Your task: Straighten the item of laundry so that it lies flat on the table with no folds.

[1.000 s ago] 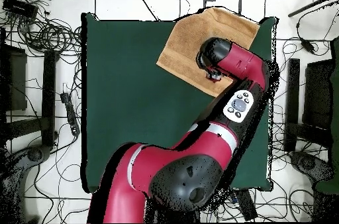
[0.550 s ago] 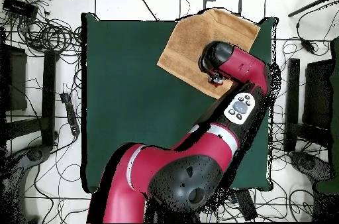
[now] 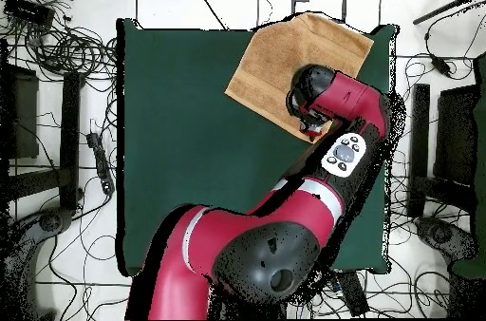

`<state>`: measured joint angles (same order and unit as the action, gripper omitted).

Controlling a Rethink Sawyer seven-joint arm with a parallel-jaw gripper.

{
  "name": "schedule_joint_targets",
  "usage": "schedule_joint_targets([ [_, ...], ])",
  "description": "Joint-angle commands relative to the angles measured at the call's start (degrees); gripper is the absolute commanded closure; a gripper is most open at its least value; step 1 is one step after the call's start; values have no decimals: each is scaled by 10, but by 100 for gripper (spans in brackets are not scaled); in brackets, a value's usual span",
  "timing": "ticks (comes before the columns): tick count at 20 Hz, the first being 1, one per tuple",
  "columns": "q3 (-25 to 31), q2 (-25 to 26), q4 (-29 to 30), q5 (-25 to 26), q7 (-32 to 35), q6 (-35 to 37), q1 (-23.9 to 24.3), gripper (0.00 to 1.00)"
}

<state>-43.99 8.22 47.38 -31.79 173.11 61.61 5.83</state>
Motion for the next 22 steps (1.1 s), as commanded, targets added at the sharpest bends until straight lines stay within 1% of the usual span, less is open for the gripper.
schedule_joint_targets([
  [1,59,39,78,42,39,62,-4,0],
  [3,77,46,86,36,37,27,-1,0],
  [7,103,68,78,24,31,-9,13,0],
  [11,116,84,63,19,26,-24,21,0],
  [15,131,80,73,20,11,-24,22,0],
  [22,128,68,94,41,-9,12,20,0],
])
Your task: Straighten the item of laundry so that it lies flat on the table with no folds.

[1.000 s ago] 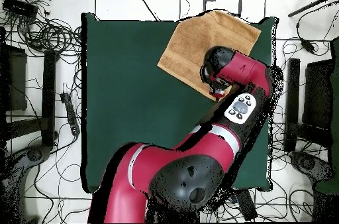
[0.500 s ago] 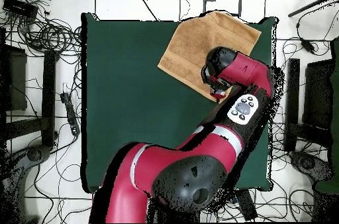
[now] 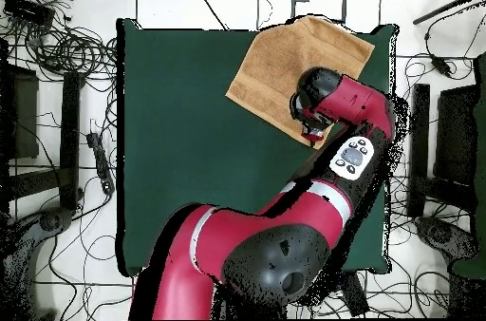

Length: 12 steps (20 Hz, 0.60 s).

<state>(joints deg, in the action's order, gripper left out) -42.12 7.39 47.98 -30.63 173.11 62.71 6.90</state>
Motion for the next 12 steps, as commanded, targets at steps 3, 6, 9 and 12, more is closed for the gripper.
schedule_joint_targets([
  [3,111,68,101,41,-25,8,10,0],
  [6,116,61,117,51,-42,4,12,0],
  [9,121,55,132,58,-53,-3,13,0],
  [12,125,48,148,64,-62,-8,13,0],
])
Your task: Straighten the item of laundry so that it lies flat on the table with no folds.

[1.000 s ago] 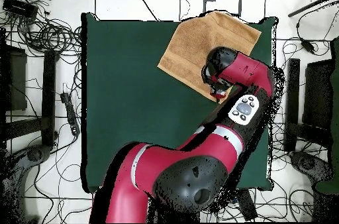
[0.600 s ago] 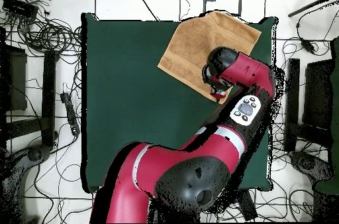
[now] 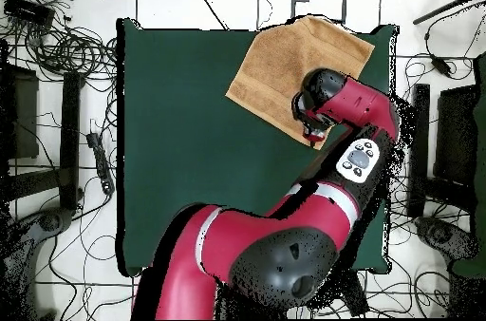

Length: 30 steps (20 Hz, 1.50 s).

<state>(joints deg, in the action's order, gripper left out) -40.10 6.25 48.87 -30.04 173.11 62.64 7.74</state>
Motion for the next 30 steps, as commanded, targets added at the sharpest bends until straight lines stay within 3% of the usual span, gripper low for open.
schedule_joint_targets([
  [1,107,57,145,60,-65,-10,5,0],
  [16,136,22,231,103,-79,-69,14,0],
  [30,155,4,267,142,-73,-85,29,0],
])
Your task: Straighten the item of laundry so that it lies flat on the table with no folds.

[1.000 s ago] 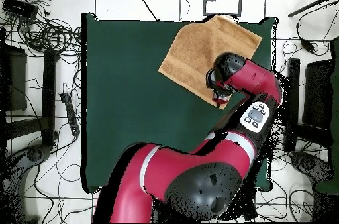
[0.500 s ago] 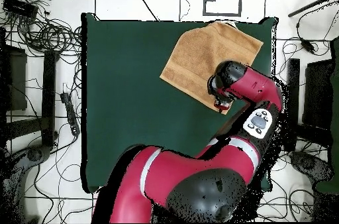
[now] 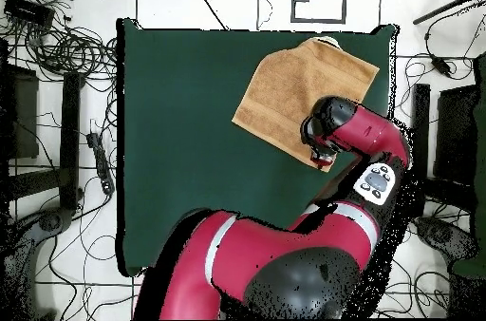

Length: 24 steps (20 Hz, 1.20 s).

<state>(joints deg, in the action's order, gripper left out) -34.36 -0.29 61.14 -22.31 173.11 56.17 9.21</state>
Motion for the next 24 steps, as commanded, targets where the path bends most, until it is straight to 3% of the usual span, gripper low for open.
schedule_joint_targets([
  [1,99,67,148,67,-73,-21,15,0],
  [24,129,42,176,121,-70,-38,43,0],
])
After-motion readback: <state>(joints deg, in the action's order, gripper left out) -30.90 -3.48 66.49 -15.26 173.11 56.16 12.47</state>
